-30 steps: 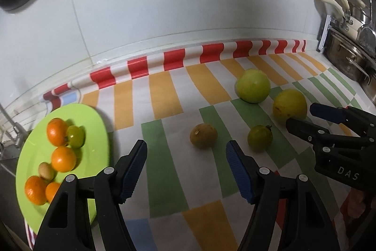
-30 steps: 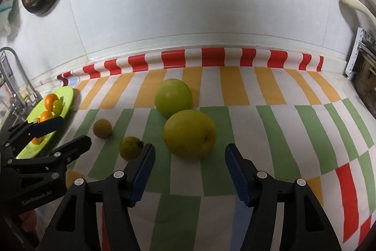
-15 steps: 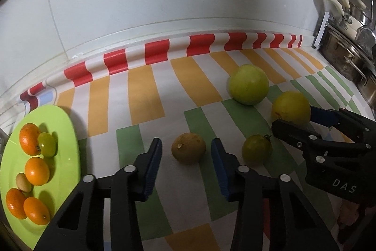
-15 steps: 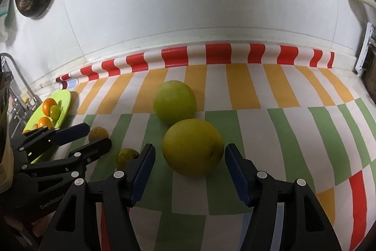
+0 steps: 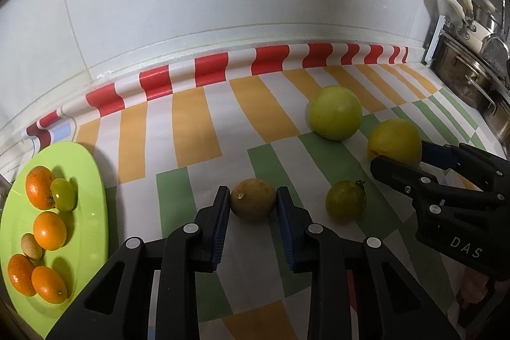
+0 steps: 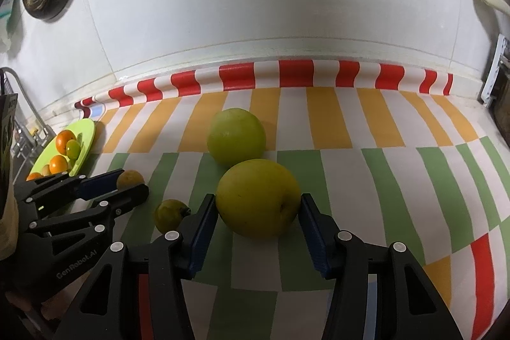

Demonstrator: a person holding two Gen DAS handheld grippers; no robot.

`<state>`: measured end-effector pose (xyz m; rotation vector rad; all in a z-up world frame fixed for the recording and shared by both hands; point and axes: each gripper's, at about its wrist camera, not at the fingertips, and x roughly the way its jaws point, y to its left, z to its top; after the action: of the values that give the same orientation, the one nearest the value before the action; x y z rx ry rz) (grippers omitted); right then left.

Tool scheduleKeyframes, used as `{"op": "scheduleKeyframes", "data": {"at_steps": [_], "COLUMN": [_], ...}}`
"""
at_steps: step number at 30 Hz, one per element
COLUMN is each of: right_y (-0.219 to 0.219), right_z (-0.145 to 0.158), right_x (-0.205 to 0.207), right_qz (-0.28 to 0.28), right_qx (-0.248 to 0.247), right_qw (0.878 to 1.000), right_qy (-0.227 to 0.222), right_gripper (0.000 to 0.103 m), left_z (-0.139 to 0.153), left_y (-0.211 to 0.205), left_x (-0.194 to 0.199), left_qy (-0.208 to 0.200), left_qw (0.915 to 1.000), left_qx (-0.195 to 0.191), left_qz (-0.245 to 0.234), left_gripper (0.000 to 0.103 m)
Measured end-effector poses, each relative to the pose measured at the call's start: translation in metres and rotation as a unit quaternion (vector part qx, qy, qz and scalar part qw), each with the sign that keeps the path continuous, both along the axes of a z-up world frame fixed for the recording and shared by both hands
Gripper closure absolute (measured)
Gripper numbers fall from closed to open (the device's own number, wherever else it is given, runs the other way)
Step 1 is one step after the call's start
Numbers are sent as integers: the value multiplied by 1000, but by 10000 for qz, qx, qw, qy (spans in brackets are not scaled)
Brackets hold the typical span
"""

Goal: Organize fruits
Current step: 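Grasp a brown round fruit with the left tool while the right tool grasps a large yellow pear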

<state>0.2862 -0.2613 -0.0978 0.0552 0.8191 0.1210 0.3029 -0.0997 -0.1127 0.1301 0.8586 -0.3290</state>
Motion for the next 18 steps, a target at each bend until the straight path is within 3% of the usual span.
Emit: {"op": "scheduleKeyframes", "data": {"at_steps": [18], "right_y": [21], "right_z": [45], "right_x": [-34], "right_qz": [222], "right_qx": [-34], "right_qw": [9986], "right_qy": [-481], "right_gripper": [50], "left_z": [48], "left_y": [30], "left_x": [-43], "left_qy": [-463], "left_qw": [9983], "left_qx": [-248], "left_qz": [257], "left_gripper": [73]}}
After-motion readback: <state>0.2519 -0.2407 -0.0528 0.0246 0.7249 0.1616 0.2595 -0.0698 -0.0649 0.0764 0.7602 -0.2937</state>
